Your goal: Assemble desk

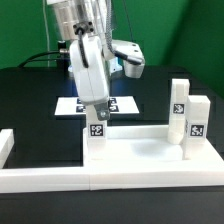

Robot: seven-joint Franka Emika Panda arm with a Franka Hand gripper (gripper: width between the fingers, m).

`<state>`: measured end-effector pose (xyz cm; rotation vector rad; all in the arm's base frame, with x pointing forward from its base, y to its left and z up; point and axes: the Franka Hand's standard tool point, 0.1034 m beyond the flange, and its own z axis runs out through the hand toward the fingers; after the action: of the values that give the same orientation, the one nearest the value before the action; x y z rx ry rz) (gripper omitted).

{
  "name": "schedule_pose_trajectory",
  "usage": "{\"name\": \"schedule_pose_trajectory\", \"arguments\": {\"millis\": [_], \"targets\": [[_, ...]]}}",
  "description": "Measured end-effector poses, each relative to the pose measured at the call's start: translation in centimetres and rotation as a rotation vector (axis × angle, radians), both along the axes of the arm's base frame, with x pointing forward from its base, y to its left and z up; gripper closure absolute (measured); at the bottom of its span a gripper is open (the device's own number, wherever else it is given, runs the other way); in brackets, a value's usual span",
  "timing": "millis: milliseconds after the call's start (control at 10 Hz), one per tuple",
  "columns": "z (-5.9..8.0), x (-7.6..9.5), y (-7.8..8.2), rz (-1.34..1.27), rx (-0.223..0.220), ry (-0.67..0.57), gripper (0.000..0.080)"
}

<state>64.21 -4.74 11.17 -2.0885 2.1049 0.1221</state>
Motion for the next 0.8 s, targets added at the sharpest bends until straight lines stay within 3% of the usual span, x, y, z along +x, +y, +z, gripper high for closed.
{"name": "schedule_pose_trajectory", "arguments": {"millis": [100,300,600,700,800], "targets": [[-0.05,-0.07,-0.08,0.185,-0.019,-0.029,0.0254],[-0.02,-0.08,-0.1,0.475,-0.038,-0.08,0.0156],[-0.03,-0.08,-0.12,0.643,-0.049,-0.11,0.0151],[-0.04,-0.14,-0.25,0.75,-0.065,-0.118,0.0151],[0.05,-0.16,-0.58,0.984,-0.112,-0.12,0.0151]]}}
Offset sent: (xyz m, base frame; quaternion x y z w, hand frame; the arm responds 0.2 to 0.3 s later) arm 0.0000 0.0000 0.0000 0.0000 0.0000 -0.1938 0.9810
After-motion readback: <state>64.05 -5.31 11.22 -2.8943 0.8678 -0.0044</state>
